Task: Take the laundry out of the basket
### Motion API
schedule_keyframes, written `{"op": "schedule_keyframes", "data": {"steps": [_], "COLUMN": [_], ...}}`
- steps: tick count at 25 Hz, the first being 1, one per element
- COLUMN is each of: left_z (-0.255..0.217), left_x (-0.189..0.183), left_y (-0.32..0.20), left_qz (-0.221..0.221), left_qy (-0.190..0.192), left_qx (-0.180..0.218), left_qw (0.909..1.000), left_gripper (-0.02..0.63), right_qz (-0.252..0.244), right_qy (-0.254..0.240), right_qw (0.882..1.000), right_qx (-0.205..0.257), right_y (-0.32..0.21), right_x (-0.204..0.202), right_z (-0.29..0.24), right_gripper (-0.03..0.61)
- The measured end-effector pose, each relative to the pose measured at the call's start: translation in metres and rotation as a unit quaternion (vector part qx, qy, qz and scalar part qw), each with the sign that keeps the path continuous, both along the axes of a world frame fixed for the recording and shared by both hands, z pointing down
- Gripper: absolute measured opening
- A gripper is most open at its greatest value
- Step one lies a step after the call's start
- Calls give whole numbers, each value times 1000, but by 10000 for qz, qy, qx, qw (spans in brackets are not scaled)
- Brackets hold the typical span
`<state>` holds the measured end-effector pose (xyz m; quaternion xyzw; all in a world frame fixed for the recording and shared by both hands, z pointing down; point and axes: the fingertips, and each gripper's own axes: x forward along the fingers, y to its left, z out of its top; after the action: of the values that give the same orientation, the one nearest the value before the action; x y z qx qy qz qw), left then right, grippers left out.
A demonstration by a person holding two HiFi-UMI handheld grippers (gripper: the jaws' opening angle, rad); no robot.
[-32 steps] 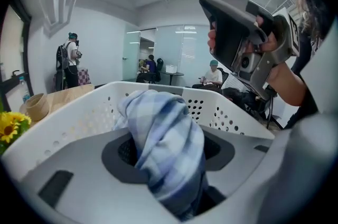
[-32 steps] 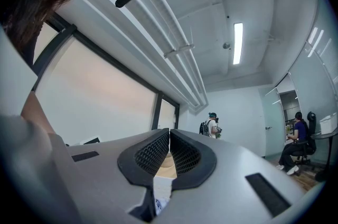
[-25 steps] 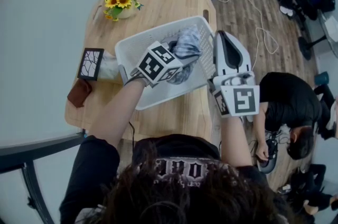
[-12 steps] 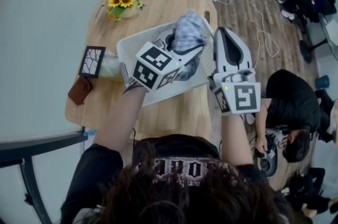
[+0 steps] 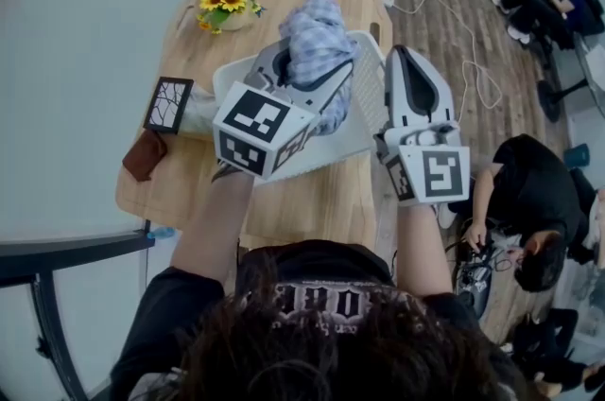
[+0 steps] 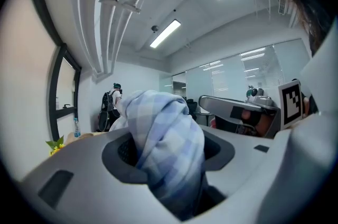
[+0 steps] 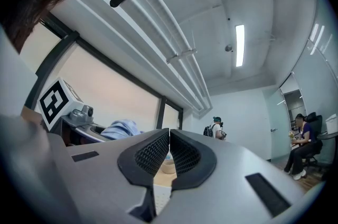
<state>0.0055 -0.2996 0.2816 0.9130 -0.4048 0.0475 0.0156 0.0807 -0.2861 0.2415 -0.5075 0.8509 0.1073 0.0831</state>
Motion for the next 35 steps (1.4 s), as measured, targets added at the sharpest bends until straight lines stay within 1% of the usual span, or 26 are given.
{"op": "schedule_keyframes", "data": {"steps": [4,8,12,17,21,27,31,33,35], "left_z": [-16,-24,-29,-34,-43,-56,-56,-57,-56], "left_x": [-17,-31,-46,-69,-89,-111,-132,-139,-147], "left_y": [7,14,24,39,54,78,101,112,122], "left_qz": [-290,-451,-735,-1127,-1378,-1934,-2213,-2386,-2587], "left_qy": [147,5,64,-39,-5,-27,-59,-43,-118], "left_qx": [147,335,373,486,605,695,769,835,917], "left_qw": [9994,9984,9966,9924,9886,9787,9721,9675,9615], "left_gripper": [235,236,236,236,236,236,236,236,236], "right_qz": [-89,-238,-422,-692,-949,-1463,-1691,-1822,-1965], "right_qy": [-24,-47,-62,-15,-32,-72,-107,-100,-73], "right_qw": [10000,9997,9991,9976,9955,9892,9855,9832,9804], "right_qx": [26,47,36,12,67,96,78,89,124], "right_y": [3,7,12,19,29,40,57,63,70], "right_x": [-6,-17,-30,-53,-75,-96,-116,-124,-133], "right_z": [-3,-6,-8,-6,-9,-15,-14,-15,-15], "right_gripper": [28,28,28,28,28,28,28,28,28]}}
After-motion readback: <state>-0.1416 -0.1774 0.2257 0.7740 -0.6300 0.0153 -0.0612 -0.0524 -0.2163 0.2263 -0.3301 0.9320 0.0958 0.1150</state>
